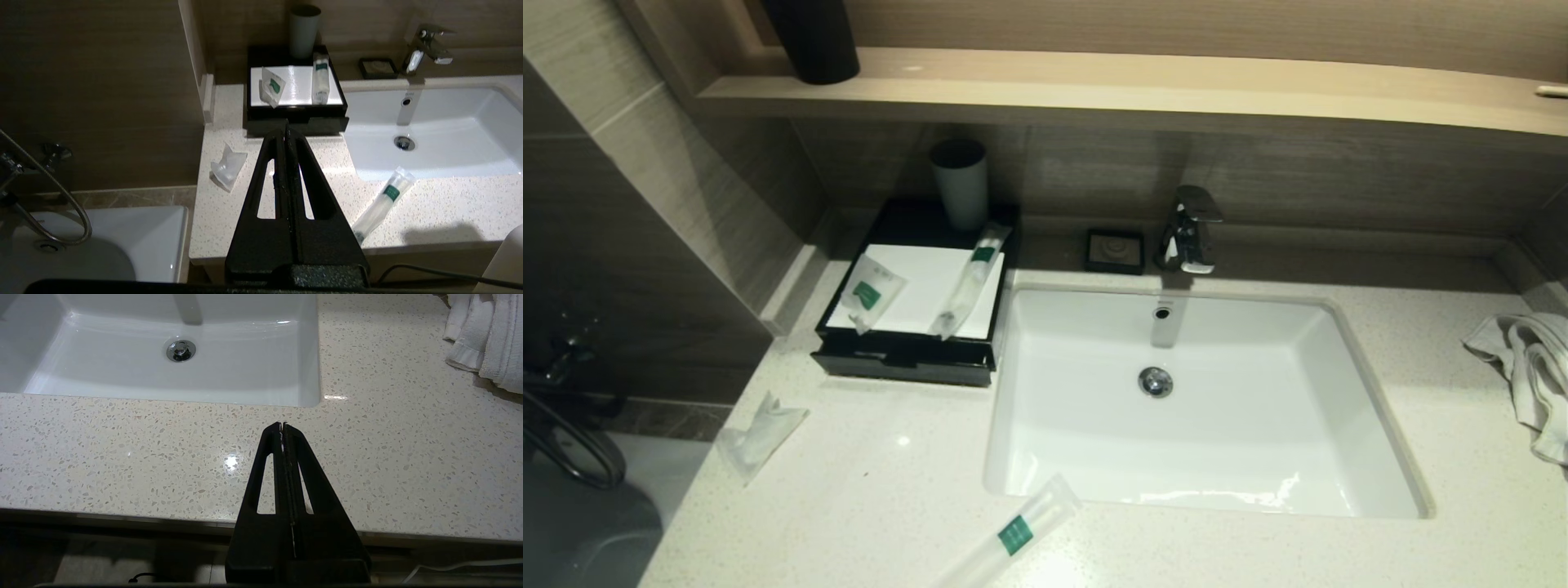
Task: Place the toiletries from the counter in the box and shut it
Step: Pick up the cup
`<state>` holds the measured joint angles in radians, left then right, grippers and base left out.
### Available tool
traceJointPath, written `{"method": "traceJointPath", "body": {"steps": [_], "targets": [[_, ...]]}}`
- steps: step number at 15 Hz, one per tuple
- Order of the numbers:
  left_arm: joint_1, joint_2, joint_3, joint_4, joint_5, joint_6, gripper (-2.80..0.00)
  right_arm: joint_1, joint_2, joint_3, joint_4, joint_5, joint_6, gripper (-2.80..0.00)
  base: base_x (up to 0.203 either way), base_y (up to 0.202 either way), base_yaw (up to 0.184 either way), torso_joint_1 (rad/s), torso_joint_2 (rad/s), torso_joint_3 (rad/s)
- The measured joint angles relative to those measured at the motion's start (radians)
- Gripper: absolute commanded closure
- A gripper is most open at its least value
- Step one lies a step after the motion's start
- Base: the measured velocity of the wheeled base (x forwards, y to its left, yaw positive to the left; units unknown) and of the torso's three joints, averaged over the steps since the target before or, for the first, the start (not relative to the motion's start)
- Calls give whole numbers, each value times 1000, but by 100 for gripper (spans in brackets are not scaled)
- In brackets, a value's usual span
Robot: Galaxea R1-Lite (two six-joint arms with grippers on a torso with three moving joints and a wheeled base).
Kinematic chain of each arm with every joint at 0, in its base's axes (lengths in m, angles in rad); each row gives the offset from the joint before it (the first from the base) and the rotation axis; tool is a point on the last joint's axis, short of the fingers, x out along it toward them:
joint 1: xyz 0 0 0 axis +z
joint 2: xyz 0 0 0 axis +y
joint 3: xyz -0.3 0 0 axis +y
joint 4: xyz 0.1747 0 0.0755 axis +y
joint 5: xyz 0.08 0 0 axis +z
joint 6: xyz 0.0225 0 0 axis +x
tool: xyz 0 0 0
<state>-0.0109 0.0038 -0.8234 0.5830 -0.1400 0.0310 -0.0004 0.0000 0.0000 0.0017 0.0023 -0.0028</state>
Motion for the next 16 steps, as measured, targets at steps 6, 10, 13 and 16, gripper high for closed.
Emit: {"method": "traceJointPath", "body": {"steps": [6, 10, 13, 16], "targets": [[22, 272, -159, -59, 5, -22, 0, 0, 0, 0, 0, 0, -1, 0, 0, 0, 0, 0, 0, 0], [38, 493, -167, -161, -59, -19, 0, 0, 0, 0, 0, 0, -1, 0, 0, 0, 0, 0, 0, 0], [40, 596, -161, -150, -95, -3, 0, 0, 0, 0, 0, 0, -1, 0, 0, 0, 0, 0, 0, 0], [38, 669, -143, -147, -99, 30, 0, 0, 0, 0, 0, 0, -1, 0, 0, 0, 0, 0, 0, 0]]}}
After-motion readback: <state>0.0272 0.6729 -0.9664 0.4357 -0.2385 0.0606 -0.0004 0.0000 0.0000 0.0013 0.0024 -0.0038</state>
